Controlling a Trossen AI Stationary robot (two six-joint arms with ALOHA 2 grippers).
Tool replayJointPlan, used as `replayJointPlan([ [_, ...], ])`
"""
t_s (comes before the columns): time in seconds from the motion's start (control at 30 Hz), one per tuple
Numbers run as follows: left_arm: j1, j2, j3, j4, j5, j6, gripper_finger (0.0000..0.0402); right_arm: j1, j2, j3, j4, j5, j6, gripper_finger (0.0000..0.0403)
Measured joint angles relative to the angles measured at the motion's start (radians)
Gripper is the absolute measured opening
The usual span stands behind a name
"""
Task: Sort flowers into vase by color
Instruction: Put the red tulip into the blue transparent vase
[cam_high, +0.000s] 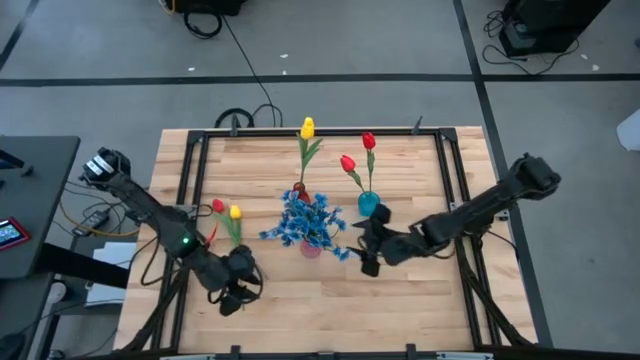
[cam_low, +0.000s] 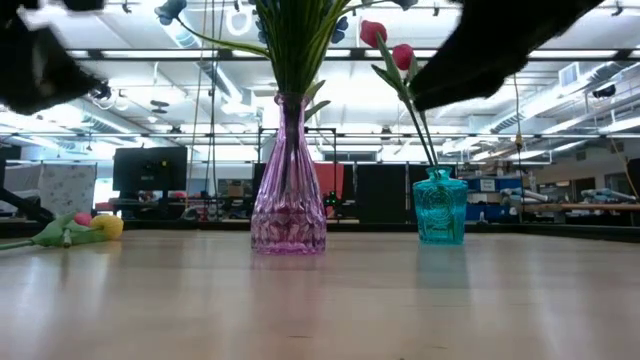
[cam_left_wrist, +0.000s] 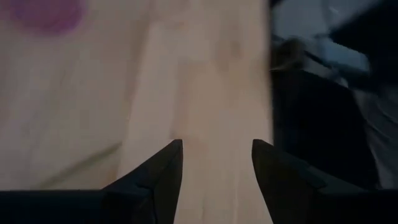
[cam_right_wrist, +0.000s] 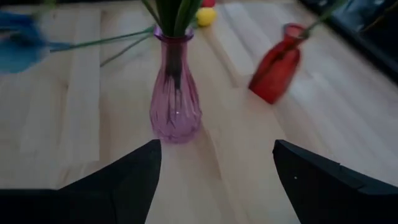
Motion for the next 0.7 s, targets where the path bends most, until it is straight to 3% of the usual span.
replayJointPlan([
  [0.2, -0.076, 0.001, -0.024, -0.14, -0.197, -0.424, 0.0197, 0.12, -0.125, -0.147, 0.023, 0.158, 0.113, 0.032],
  [0.37, -0.08, 0.001, -0.024, -0.212, -0.351, -0.705, 0.0197, 0.149, -0.147, -0.3, 0.264, 0.04, 0.104, 0.032],
  [0.47, -0.057, 0.001, -0.024, -0.256, -0.359, -0.863, 0.0197, 0.149, -0.147, -0.365, 0.348, -0.023, 0.091, 0.032],
  [0.6, -0.047, 0.01, -0.024, -0.315, -0.353, -1.122, 0.0197, 0.153, -0.146, -0.413, 0.404, -0.025, 0.081, 0.032],
  [0.7, -0.047, 0.032, -0.024, -0.383, -0.291, -1.269, 0.0197, 0.17, -0.146, -0.431, 0.429, -0.025, 0.063, 0.032],
])
